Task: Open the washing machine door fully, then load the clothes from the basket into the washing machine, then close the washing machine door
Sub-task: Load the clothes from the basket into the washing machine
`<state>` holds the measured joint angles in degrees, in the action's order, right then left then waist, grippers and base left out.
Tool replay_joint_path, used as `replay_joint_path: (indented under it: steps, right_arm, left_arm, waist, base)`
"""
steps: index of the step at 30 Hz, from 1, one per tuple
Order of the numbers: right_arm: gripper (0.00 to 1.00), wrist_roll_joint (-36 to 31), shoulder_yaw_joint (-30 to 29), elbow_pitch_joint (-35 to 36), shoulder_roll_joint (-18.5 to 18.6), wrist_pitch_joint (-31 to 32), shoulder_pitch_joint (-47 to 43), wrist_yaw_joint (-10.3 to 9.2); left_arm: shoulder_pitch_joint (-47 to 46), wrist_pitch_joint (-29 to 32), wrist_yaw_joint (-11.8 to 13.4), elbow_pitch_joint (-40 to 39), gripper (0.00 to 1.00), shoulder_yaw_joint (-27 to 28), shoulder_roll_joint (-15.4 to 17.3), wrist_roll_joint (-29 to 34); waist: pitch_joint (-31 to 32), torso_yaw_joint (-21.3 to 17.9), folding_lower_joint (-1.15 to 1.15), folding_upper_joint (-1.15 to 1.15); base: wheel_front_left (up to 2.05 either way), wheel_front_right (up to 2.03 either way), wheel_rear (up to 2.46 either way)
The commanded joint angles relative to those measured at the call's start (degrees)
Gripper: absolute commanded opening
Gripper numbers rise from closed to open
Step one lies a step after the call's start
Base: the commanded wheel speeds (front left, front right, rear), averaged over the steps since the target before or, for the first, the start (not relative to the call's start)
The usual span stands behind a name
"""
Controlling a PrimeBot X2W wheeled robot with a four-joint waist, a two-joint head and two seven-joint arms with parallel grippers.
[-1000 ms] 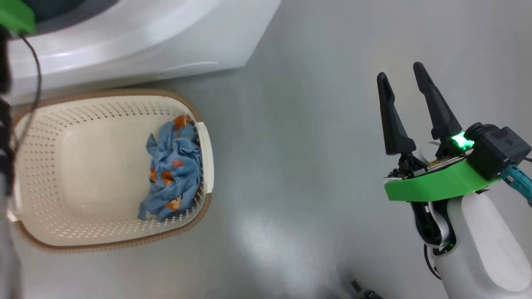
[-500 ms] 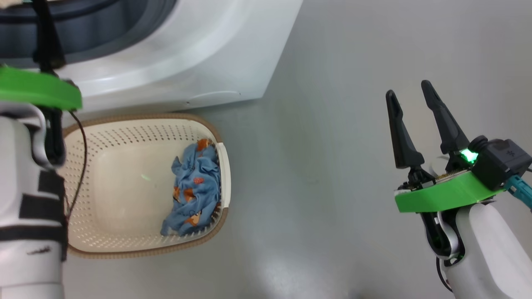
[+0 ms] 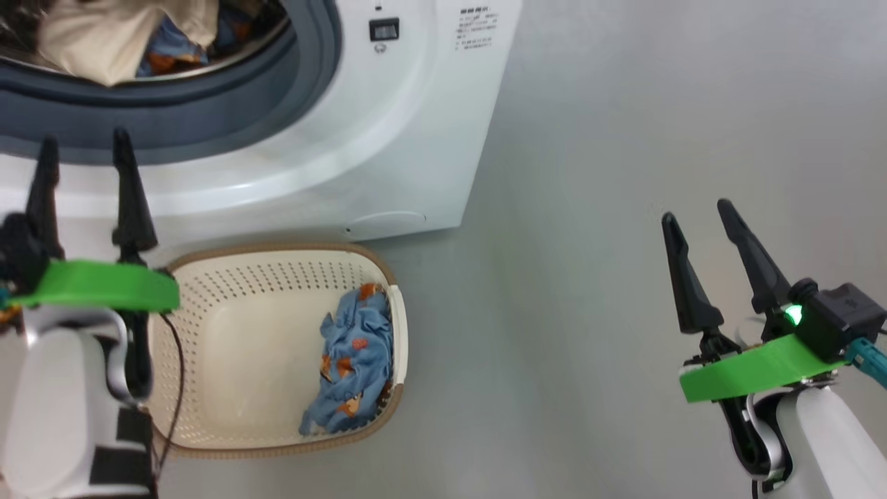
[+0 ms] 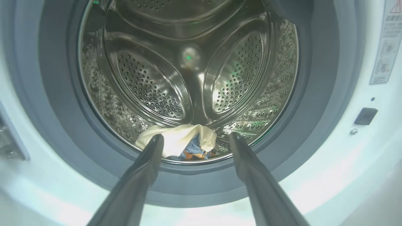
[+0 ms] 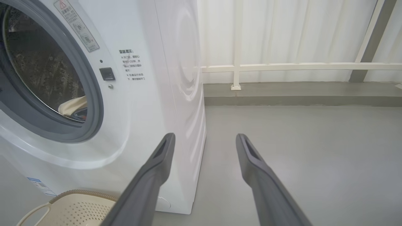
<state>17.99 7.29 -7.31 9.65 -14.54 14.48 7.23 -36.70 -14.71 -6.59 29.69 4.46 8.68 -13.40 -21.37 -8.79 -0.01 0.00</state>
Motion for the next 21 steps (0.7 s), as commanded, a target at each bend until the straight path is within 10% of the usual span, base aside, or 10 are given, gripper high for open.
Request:
replay_joint_path:
  steps: [1, 21]
  right_arm:
    - [1.0, -0.11, 0.82, 1.12, 0.93, -0.46, -1.44, 0.25]
    - [1.0, -0.04, -1.98, 1.03, 1.28, -0.46, -10.49, 0.25]
  left_arm:
    - [1.93, -0.29, -0.37, -2.34, 1.0, 1.85, 1.17, 0.94]
    - [21.63, -0.29, -0.86, -12.15, 1.0, 5.35, -2.49, 3.87]
  waist:
    - [2.82, 0.95, 0.01, 0.0]
    - [10.58, 2.93, 0.01, 0.0]
  base:
    - [0.0, 0.0, 0.0]
    - [0.0, 0.0, 0.0]
